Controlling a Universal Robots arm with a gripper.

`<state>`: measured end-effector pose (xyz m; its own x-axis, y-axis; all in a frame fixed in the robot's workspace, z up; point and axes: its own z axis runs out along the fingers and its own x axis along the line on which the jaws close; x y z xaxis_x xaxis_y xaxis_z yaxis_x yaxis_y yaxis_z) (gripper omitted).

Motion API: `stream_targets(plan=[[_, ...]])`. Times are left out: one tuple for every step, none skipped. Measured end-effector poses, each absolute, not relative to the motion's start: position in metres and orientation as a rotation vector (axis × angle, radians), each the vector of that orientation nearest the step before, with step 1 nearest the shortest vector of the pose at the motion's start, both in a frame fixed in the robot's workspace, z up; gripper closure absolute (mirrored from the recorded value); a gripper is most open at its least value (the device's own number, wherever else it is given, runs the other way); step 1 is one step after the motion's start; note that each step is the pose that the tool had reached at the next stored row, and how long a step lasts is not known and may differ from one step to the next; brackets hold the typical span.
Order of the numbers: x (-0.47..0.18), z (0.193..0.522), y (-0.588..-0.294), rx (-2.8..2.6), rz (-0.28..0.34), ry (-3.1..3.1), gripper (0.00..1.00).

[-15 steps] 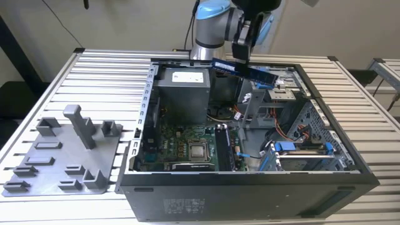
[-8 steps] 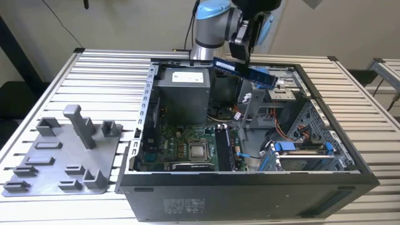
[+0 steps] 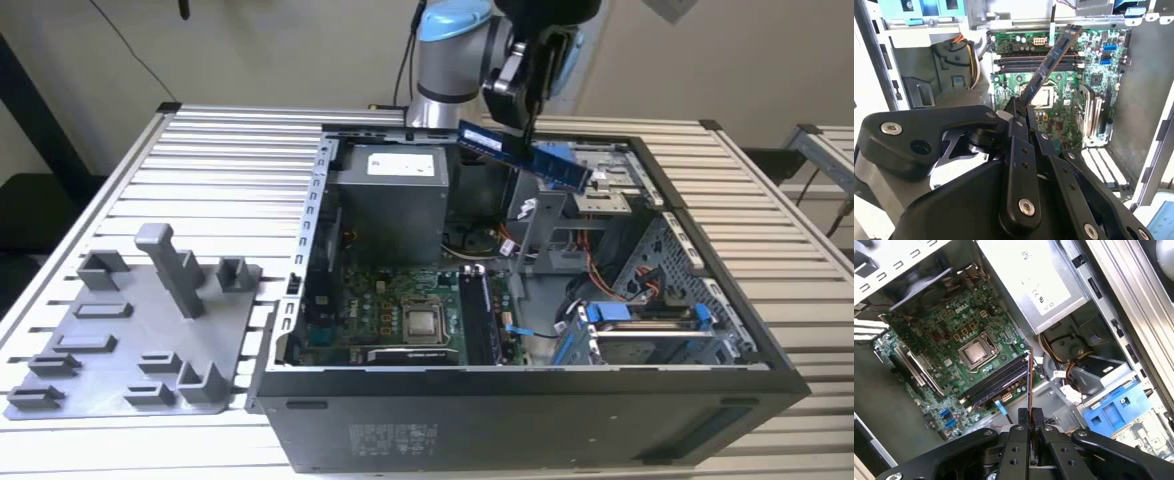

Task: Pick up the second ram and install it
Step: 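Insert the second ram into the second slot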

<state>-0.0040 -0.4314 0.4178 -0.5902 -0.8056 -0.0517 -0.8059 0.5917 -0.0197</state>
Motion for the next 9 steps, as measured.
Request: stream_targets(plan=[[-0.004,0.4178,-0.4314,-1.378,0.008,2.762,0.86],[-0.004,0.4178,-0.4314,-1.361,0.008,2.77,0.86],[-0.004,0.4177,-0.4314,-1.344,0.007,2.778,0.86],[-0.004,0.4177,-0.4314,-1.327,0.007,2.786,0.86],[-0.004,0.4177,-0.4314,-1.31,0.006,2.795,0.86],[-0.004,0.4177,-0.4314,-1.292,0.006,2.803,0.86],[-0.004,0.4176,-0.4314,-1.274,0.005,2.811,0.86],[-0.004,0.4176,-0.4314,-1.257,0.005,2.819,0.86],[-0.004,0.4176,-0.4314,-1.241,0.004,2.826,0.86]])
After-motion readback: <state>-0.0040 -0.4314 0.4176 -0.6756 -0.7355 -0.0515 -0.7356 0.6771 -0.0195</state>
